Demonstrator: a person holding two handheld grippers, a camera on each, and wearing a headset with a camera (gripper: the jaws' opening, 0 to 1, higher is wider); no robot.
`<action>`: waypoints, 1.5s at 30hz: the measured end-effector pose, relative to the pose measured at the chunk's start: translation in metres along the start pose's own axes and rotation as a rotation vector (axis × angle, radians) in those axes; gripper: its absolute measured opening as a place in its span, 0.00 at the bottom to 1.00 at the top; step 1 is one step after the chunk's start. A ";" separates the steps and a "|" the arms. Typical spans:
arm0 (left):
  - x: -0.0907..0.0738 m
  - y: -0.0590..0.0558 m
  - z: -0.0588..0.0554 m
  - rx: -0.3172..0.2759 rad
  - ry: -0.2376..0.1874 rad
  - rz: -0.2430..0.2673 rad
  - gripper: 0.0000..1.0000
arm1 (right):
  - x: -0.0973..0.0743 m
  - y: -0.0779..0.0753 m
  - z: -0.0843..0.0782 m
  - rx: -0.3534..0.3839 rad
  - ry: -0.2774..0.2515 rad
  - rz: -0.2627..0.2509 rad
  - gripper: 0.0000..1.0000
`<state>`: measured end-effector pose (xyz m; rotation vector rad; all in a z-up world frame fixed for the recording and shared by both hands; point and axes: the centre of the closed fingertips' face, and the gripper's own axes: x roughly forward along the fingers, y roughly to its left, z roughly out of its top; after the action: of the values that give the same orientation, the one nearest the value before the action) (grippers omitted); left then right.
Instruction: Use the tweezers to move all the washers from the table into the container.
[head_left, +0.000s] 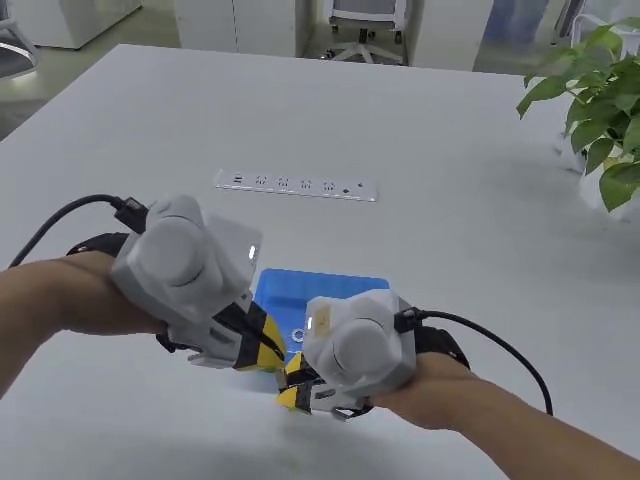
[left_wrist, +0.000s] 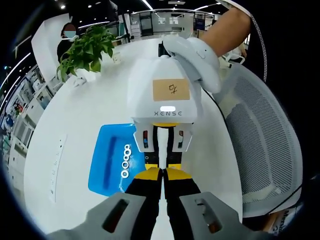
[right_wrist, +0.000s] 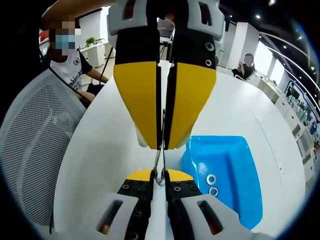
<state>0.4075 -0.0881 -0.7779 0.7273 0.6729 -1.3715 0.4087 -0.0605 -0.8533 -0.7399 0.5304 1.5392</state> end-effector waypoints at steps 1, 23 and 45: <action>-0.002 0.000 0.001 0.000 -0.001 0.002 0.05 | -0.001 0.000 0.002 0.007 -0.004 -0.001 0.11; -0.044 -0.001 0.033 0.005 -0.020 0.036 0.05 | -0.035 -0.006 0.041 -0.028 -0.010 -0.021 0.11; -0.059 0.032 0.064 0.064 -0.036 0.075 0.05 | -0.065 -0.045 0.053 -0.044 -0.018 -0.079 0.11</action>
<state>0.4348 -0.1007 -0.6904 0.7693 0.5704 -1.3391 0.4457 -0.0627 -0.7660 -0.7718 0.4498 1.4866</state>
